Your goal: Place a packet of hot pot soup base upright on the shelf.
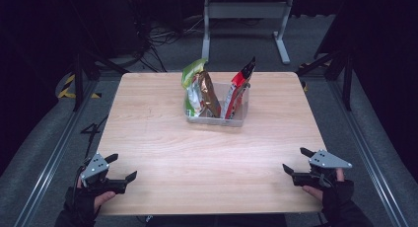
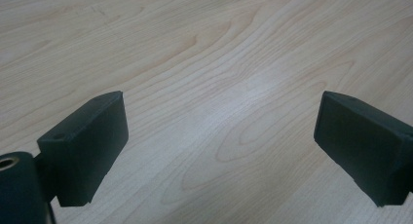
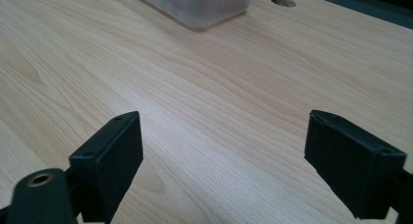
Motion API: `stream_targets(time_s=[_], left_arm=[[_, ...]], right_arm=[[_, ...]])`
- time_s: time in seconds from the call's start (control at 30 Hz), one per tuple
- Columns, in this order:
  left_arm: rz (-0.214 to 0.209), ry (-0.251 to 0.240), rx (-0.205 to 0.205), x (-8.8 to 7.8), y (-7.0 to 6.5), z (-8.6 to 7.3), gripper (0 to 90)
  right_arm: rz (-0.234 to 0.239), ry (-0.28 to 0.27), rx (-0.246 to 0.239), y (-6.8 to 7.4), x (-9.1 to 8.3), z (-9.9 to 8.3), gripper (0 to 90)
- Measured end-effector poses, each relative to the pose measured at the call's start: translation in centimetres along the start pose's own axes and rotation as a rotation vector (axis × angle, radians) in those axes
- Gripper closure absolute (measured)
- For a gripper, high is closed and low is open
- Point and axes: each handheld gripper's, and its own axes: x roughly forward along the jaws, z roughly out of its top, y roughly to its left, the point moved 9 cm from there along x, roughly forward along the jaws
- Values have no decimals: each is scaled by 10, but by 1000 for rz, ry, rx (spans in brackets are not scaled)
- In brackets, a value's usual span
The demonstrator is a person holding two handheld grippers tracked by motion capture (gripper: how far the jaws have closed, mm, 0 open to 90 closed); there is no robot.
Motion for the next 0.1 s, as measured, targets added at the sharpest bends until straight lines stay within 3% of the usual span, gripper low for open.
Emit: stream_targets(time_s=[0.1], left_arm=[[0, 3, 7, 1, 0, 1, 63]], right_arm=[[2, -5, 2, 0, -1, 1, 150]])
